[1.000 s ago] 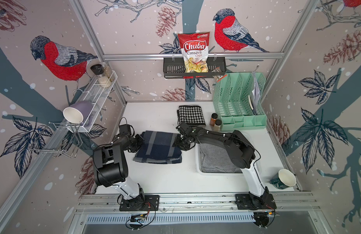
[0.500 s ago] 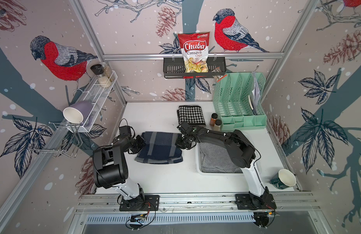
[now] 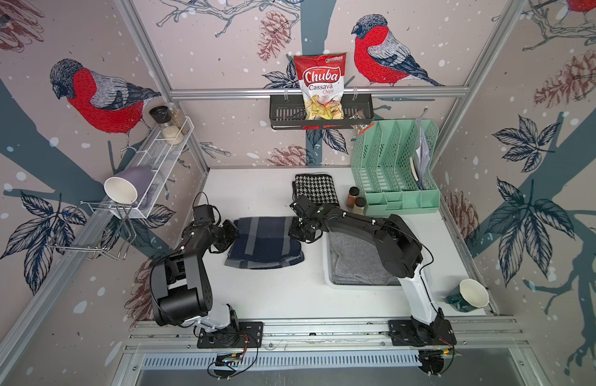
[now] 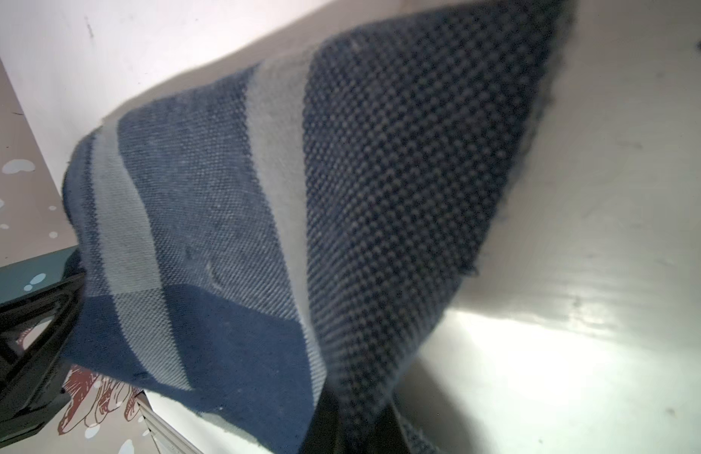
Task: Put the folded scarf in the basket
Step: Pick up the scarf at the center of the board.
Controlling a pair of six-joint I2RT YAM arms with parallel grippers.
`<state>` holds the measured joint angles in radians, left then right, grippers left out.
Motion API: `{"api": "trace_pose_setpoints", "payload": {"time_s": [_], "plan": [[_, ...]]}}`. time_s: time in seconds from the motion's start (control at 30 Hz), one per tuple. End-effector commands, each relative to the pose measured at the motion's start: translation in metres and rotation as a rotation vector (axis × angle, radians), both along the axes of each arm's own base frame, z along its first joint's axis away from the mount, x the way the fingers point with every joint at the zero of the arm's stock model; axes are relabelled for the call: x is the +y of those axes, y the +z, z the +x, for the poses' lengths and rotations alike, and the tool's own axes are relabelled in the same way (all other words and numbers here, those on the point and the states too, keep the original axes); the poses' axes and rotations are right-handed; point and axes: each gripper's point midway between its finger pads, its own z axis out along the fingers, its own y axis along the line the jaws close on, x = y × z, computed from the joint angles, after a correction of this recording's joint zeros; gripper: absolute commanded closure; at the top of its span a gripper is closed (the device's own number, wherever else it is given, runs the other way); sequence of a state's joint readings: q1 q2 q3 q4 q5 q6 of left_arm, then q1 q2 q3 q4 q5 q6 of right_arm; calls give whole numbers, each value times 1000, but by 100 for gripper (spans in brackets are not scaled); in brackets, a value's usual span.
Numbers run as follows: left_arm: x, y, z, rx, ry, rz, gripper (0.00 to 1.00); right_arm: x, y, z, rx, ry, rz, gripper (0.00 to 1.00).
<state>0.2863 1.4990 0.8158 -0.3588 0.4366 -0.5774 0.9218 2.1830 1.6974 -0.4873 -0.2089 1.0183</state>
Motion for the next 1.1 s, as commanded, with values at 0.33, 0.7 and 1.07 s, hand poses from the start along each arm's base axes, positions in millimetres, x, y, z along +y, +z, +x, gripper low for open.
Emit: {"api": "trace_pose_setpoints", "payload": {"time_s": [0.33, 0.7, 1.07], "plan": [[-1, 25, -7, -10, 5, 8, 100, -3, 30, 2, -75, 30, -14, 100], [-8, 39, -17, -23, -2, 6, 100, -1, 52, 7, -115, 54, -10, 100], [-20, 67, -23, -10, 0, 48, 100, -6, 77, 1, -126, 70, 13, 100]]}}
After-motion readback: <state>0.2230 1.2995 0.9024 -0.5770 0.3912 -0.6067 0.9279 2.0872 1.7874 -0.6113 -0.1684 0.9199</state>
